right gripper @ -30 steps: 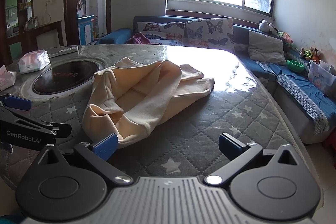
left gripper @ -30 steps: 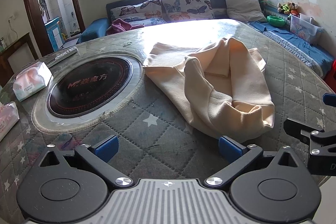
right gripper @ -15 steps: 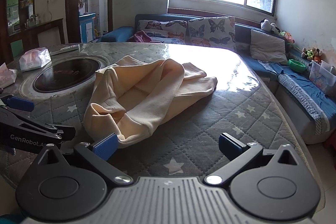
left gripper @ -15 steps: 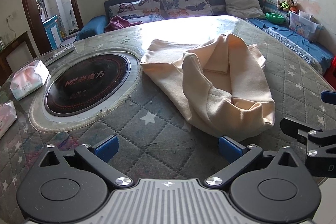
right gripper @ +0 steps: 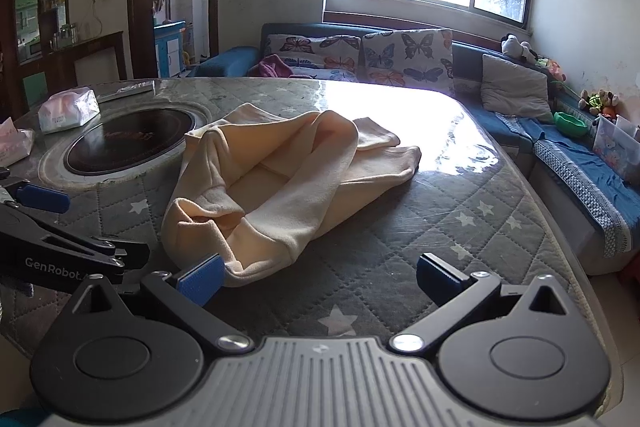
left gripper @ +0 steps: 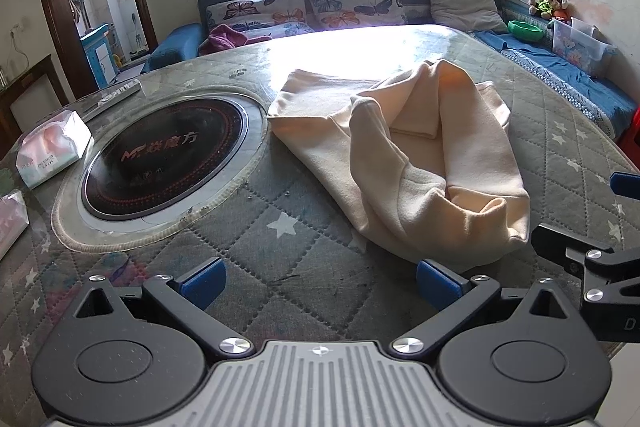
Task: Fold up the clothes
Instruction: 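Move both grippers over the crumpled cream shirt, approaching its bunched fabric, then grasp the shirt fabric with the left gripper while the right gripper grasps another edge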
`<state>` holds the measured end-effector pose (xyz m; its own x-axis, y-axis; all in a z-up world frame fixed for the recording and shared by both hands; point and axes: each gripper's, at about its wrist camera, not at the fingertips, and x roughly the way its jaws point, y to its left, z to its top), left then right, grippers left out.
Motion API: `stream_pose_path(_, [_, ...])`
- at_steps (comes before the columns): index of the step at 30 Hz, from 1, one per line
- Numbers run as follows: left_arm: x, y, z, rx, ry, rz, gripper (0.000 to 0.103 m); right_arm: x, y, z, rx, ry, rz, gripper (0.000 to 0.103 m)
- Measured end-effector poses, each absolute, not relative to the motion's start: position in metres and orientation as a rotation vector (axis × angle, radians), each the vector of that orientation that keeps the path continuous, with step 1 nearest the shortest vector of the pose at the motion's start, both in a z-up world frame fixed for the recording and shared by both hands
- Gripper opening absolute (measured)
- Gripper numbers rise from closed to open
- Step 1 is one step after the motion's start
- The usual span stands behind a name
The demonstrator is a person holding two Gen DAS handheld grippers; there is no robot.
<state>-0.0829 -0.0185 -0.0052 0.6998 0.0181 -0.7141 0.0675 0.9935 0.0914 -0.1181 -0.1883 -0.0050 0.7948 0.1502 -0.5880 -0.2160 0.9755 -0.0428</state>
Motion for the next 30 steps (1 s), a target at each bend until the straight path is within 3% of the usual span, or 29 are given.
stream_pose_path(30, [-0.050,0.005,0.012,0.063,0.788,-0.009,0.103,-0.079,-0.187,0.011,-0.105,0.598,0.238,0.103])
